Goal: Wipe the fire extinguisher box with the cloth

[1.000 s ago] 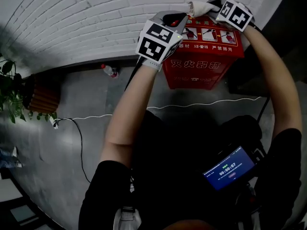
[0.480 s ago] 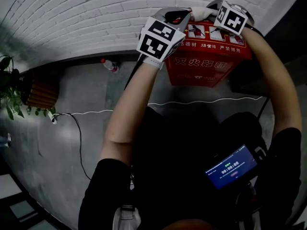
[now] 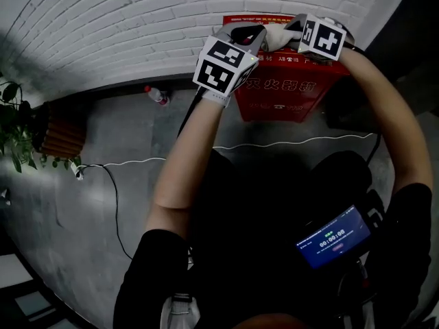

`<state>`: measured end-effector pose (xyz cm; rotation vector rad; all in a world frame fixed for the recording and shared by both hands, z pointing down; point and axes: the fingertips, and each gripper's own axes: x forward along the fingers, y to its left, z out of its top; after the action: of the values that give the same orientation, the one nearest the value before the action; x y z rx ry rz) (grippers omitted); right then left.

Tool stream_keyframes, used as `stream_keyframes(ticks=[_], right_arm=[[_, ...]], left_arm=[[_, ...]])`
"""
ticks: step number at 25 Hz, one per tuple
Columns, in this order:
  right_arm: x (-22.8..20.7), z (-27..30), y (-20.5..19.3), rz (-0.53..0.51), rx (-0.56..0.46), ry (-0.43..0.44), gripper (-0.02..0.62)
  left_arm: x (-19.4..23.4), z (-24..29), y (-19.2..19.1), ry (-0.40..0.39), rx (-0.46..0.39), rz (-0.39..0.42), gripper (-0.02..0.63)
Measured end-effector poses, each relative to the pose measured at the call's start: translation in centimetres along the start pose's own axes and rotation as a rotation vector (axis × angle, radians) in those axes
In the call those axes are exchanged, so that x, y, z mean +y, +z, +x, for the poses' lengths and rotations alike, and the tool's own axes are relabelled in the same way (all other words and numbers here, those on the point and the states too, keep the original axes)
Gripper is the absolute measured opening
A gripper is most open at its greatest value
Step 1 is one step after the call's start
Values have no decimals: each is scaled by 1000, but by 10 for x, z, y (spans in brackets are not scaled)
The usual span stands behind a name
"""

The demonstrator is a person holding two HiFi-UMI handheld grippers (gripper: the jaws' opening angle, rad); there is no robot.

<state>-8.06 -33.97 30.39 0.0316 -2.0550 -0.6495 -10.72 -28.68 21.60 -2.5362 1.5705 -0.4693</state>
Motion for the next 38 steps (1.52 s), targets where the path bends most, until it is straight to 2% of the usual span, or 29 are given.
stream_keyframes(ticks=[8, 16, 18, 21, 25, 31, 38], right_arm=[[62, -24, 15, -52, 13, 69, 98], [88, -35, 24, -56, 6, 115, 100], [80, -40, 31, -21, -35, 87, 103], [53, -51, 46, 39, -90, -2, 107], [14, -57, 60, 87, -112, -93, 107], [-26, -25, 78, 56, -82, -138, 107], [-69, 25, 102, 0, -55, -224, 107]], left_arm=[[-20, -29, 16, 23, 2, 43, 3], [-20, -49, 6, 53, 31, 53, 3], [-17, -54, 4, 65, 34, 56, 3], [-6, -61, 4, 87, 41, 60, 3], [13, -69, 5, 112, 45, 58, 3], [45, -67, -6, 121, 48, 3, 3], [85, -56, -43, 164, 98, 12, 3]])
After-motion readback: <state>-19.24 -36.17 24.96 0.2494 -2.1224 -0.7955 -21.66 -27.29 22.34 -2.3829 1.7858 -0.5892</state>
